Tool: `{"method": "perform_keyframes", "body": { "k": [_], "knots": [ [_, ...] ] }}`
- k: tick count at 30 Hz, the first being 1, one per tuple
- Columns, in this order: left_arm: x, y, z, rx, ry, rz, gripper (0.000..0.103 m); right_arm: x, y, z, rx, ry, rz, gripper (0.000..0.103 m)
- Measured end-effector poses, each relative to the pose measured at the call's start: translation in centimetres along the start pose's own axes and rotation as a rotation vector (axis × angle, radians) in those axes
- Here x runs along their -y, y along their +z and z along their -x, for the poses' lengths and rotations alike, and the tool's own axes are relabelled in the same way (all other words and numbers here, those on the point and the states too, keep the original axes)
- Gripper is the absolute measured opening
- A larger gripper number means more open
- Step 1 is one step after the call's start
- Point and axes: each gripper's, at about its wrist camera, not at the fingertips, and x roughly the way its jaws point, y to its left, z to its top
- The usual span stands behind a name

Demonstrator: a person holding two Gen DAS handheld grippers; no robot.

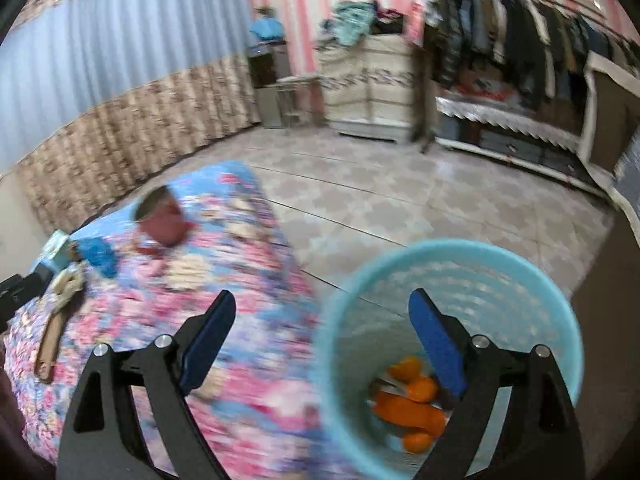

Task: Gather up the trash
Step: 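Move both open tools back over the bed items, then grasp the white round disc with the left tool while the right grasps the blue plastic bag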

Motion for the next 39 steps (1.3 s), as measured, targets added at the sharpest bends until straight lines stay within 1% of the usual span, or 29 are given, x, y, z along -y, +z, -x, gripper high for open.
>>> {"method": "perform_keyframes", "body": {
  "k": [6,8,11,13,15,16,19,22,25,27,28,30,33,37,39],
  "knots": [
    [-8.7,0.2,-1.0,-0.005,0.112,0.075,0.098,-8.6,0.8,-0.7,0.022,0.111,0.071,0.087],
    [-11.8,0.3,-1.3,0.009,0.168,0.103,0.098,-11.3,0.9,-1.3,0.017,0.143,0.103,0.087],
    [-15.5,0.5,-1.9,0.027,0.244,0.147,0.098,-15.2,1.2,-2.8,0.004,0.167,0.164,0.087],
    [-17.7,0.5,-2.6,0.027,0.283,0.171,0.098,-17.2,1.5,-3.4,0.003,0.183,0.177,0.087],
    [-19.2,0.7,-3.3,0.015,0.293,0.186,0.098,-19.6,2.1,-4.4,-0.012,0.215,0.182,0.088],
    [-19.9,0.8,-3.8,0.003,0.287,0.193,0.098,-20.7,2.4,-5.1,-0.031,0.234,0.184,0.087],
    [-21.9,1.0,-5.6,-0.039,0.273,0.217,0.098,-23.1,3.0,-6.5,-0.052,0.277,0.186,0.087],
    [-22.6,0.6,-6.9,-0.058,0.252,0.249,0.098,-25.7,3.4,-8.2,-0.059,0.285,0.198,0.087],
    [-23.0,-0.1,-8.7,-0.083,0.237,0.258,0.098,-26.9,3.6,-10.1,-0.092,0.283,0.202,0.087],
    [-23.0,-0.2,-9.7,-0.100,0.233,0.247,0.098,-27.2,3.4,-10.8,-0.087,0.269,0.221,0.087],
    [-22.9,-0.3,-10.3,-0.106,0.235,0.239,0.098,-27.5,3.1,-11.2,-0.075,0.244,0.250,0.087],
    [-22.9,-0.2,-11.2,-0.112,0.235,0.237,0.098,-27.7,2.7,-11.7,-0.062,0.210,0.293,0.087],
    [-22.5,-0.1,-12.8,-0.130,0.211,0.239,0.098,-27.6,2.1,-12.5,-0.062,0.174,0.343,0.087],
    [-21.3,0.5,-14.2,-0.142,0.213,0.185,0.098,-27.1,2.4,-13.3,-0.077,0.173,0.362,0.087],
    [-20.9,0.5,-14.8,-0.159,0.181,0.172,0.097,-27.0,2.5,-13.3,-0.075,0.170,0.373,0.087]
  ]
}}
